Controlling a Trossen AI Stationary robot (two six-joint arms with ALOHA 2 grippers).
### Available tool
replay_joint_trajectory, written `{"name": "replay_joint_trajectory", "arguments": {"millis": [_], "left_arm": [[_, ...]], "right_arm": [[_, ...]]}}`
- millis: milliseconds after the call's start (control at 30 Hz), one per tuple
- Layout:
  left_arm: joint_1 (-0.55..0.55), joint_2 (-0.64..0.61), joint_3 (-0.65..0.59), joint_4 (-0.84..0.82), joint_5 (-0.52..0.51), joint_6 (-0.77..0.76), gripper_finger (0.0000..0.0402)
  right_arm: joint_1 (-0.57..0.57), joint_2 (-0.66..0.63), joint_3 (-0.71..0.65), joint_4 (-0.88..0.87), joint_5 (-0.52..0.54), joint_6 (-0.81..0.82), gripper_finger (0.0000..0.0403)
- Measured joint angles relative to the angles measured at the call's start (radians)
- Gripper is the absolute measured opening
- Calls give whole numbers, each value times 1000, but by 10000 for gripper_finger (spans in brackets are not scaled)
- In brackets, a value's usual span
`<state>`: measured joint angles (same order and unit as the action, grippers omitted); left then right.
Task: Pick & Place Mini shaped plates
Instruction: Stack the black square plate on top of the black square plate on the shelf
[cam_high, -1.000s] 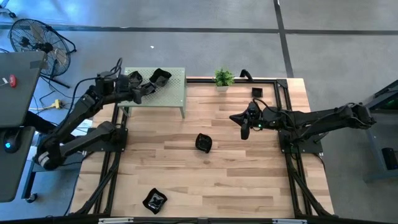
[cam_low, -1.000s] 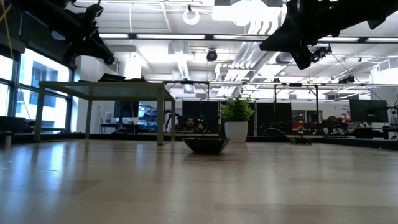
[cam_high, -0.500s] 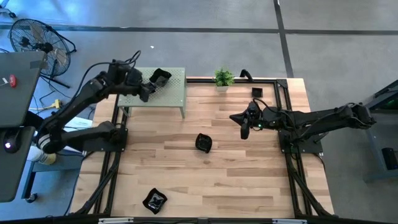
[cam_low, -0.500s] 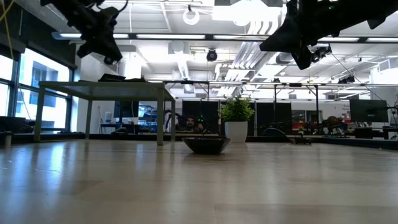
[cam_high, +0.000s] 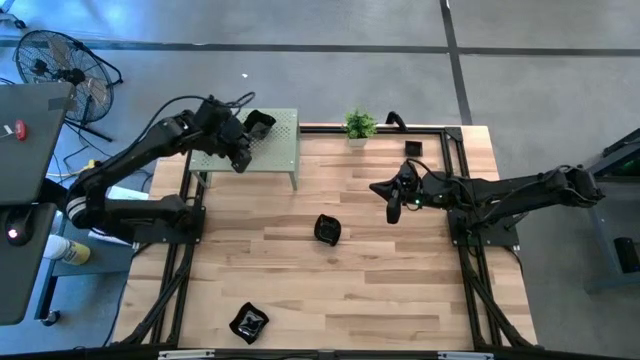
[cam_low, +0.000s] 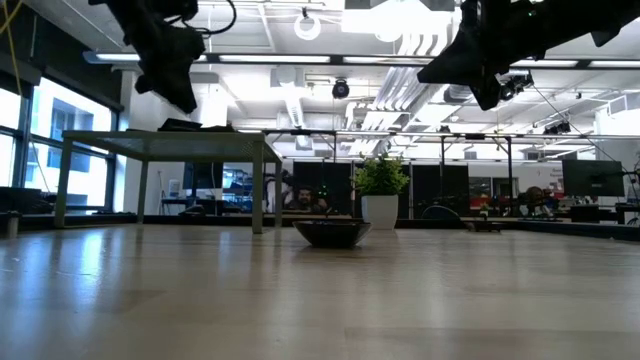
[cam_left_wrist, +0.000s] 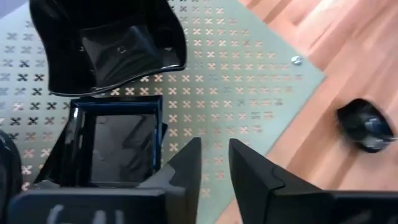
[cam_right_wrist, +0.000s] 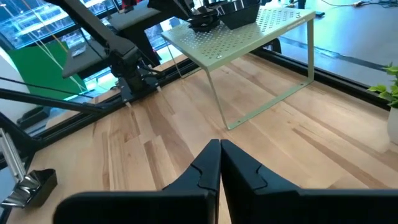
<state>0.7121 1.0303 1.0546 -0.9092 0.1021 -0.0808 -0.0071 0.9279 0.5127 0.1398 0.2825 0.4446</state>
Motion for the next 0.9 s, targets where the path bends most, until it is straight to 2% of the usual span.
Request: {"name": "replay_joint_trajectory", "arguments": {"millis": [200,367,700,900], "left_arm": [[-63,2,0,-16,-153,-27,133],[-72,2,0,-51,-292,-30,144],[-71,37,-1,-44,-300,4,140],[-71,69,-1,-38,-302,16,95]], "right_arm": [[0,0,0,0,0,0,7],[0,0,0,0,0,0,7],[0,0,0,-1,0,-8,7],[0,0,0,-10,-1,-10,7]]}}
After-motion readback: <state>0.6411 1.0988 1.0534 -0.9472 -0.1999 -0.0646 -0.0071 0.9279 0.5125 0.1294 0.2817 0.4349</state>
